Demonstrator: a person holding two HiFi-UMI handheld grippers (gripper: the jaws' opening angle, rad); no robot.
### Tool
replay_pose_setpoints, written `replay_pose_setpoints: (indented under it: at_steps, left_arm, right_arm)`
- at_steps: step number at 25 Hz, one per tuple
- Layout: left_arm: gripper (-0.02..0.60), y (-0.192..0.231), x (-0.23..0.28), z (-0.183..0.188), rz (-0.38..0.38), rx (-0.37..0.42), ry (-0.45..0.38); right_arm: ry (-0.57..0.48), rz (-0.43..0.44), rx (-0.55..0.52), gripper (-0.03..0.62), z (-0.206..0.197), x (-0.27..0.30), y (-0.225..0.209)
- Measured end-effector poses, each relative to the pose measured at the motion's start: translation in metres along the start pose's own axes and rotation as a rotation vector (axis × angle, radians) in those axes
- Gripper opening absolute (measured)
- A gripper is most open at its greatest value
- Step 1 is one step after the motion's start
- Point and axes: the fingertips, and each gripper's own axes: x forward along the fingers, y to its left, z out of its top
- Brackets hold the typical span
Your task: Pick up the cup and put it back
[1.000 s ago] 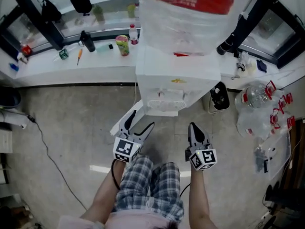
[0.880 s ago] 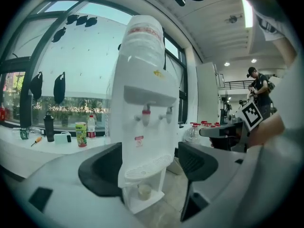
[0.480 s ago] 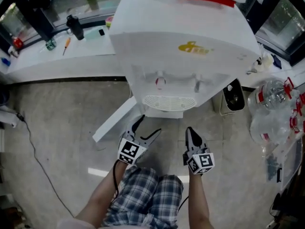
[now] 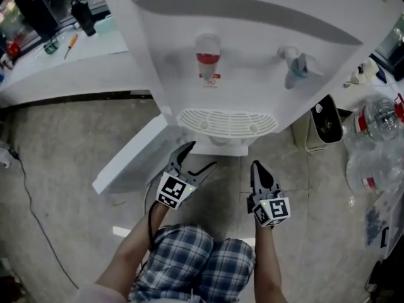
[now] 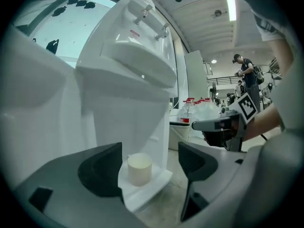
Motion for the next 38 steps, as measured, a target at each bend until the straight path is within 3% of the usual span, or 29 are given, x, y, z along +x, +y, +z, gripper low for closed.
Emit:
replay_pose_setpoints:
  at_steps: [9,15,25,38]
  left_arm:
    - [0.370,0.000,0.024,-0.034,-0.021,0.028,-0.008]
    - [0.400,-0.001,0.039,-0.046,-0.051,-0.004,-0.032]
    - [0.431,0.021,0.070,-0.067,0.025,-0.013,-0.025]
    - [0.433,0.035,0.134,-0.102,0.050,0.004,0.071]
  right_arm:
    - [-0.021,0.032,-0.016,0.017,-0.028,0.018,-0.013]
    - [-0.024,0.059,-0.038,0.017,-0.034,0.022,-0.015]
    - [-0.014,0.111,-0.054,0.017,-0.049,0.027,-0.012]
    - [-0.019,0.123,-0.007,0.017,-0.060,0.033,-0.012]
